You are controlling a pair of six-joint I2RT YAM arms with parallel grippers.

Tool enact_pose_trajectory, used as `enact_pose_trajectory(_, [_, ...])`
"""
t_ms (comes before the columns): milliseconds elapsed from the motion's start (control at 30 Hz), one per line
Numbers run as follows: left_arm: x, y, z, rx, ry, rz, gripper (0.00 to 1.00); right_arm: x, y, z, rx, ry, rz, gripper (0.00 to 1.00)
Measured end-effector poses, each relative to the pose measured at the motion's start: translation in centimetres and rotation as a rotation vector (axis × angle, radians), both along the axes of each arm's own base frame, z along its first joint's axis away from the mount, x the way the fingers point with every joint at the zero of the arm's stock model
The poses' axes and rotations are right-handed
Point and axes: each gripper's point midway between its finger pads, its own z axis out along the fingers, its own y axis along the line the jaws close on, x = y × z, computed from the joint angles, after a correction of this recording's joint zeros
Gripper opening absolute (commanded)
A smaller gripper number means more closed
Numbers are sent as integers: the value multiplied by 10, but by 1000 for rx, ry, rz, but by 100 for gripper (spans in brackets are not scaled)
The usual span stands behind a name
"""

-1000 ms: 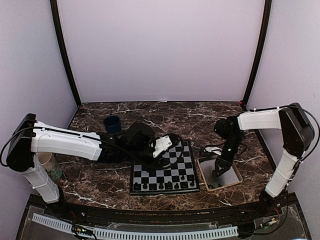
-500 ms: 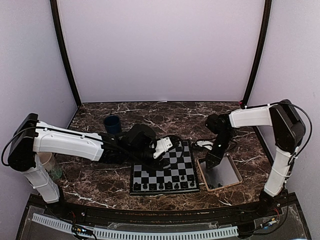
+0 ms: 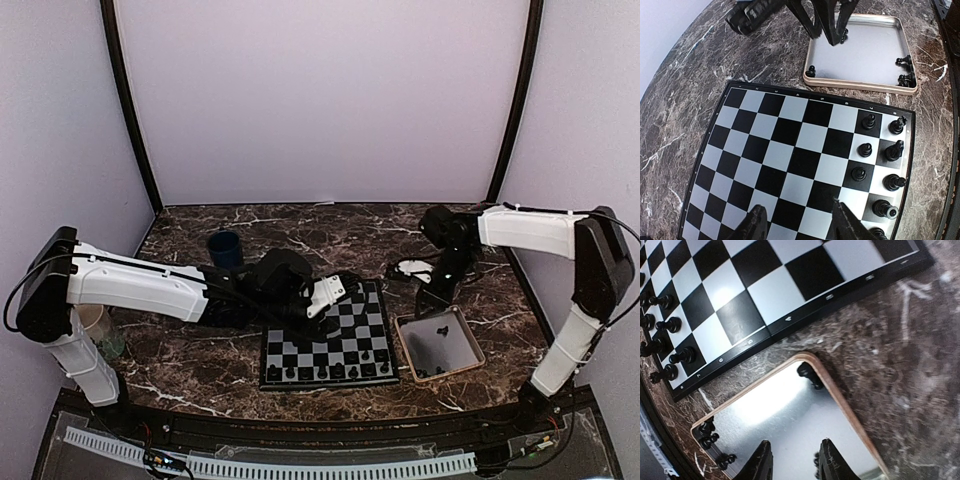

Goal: Set up the chess pieces on the board
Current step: Adjust the chess pile in the storage box.

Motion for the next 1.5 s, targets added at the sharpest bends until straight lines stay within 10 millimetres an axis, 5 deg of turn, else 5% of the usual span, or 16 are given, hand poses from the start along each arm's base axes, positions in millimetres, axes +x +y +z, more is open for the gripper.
enact_pose_trajectory(33, [0, 0, 0, 1, 0, 0, 47, 5, -1, 9, 5, -50, 5, 42])
enact_pose_trajectory(100, [0, 0, -1, 2, 0, -1, 47, 18, -3, 28, 13, -164, -2, 97])
enact_pose_trajectory(133, [0, 0, -1, 3, -1, -1, 47, 28, -5, 39, 18, -230, -24, 98])
enact_pose_trajectory(233, [0, 0, -2, 7, -1, -2, 47, 59, -12, 61, 36, -357, -133, 98])
enact_pose_trajectory(367, [0, 1, -4, 14, 3, -2, 47, 78, -11, 36, 27, -295, -165, 94])
enact_pose_trajectory(567, [0, 2, -5, 18, 3, 0, 47, 27, -18, -14, -70, -147, -134, 65])
enact_pose_trajectory(833, [0, 2, -7, 24, 6, 0, 47, 11, -24, -29, -131, -114, -143, 63])
enact_pose_trajectory(1500, [-1, 4, -19, 58, 23, 1, 47, 14, -24, -28, -199, -179, -119, 56])
